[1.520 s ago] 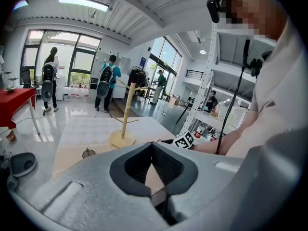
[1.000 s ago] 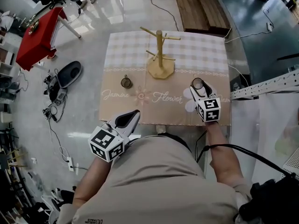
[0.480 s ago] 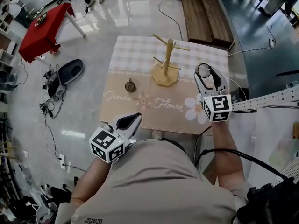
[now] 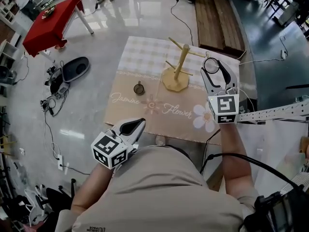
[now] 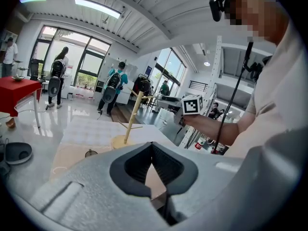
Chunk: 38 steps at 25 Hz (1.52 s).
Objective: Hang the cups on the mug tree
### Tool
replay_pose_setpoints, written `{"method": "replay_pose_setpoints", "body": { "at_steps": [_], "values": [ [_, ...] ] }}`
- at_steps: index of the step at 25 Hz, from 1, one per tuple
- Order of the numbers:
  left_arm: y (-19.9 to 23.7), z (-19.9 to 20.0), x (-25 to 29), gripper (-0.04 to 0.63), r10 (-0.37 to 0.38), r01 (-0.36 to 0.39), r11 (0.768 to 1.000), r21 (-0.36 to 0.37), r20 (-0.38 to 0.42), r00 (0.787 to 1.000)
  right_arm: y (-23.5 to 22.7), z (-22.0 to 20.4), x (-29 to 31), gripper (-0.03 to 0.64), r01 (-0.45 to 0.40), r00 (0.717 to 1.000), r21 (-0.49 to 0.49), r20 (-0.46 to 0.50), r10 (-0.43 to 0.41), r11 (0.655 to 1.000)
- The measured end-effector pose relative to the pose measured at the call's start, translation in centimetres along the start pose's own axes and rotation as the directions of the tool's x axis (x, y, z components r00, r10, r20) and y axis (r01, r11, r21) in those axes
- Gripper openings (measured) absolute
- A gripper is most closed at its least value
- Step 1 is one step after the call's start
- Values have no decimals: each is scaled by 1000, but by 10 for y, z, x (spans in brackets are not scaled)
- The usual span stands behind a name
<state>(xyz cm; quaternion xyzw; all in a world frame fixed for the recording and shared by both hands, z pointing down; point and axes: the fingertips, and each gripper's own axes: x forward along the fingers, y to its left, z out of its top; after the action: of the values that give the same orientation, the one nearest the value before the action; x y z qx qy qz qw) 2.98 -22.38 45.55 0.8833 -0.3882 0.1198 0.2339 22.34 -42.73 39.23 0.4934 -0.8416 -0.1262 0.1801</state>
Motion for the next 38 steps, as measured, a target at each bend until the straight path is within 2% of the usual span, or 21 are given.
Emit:
{"method": "replay_pose_setpoints", "body": {
  "at_steps": [9,27,38],
  "values": [
    [10,-7,-14,5,31,-31,999,-24,6,999,23,-7,16,259,-9,1000,-66,-27,7,998],
    [26,-20,-45,5,74,-74,995,-59,-1,997,47,-22,47,261,-1,998,-104,-70,-7,995],
    [37,-24,-70,5,93,-92,994,-66,5,996,50,-25,49,264,39,995,-111,-88,-48,993]
  ]
}}
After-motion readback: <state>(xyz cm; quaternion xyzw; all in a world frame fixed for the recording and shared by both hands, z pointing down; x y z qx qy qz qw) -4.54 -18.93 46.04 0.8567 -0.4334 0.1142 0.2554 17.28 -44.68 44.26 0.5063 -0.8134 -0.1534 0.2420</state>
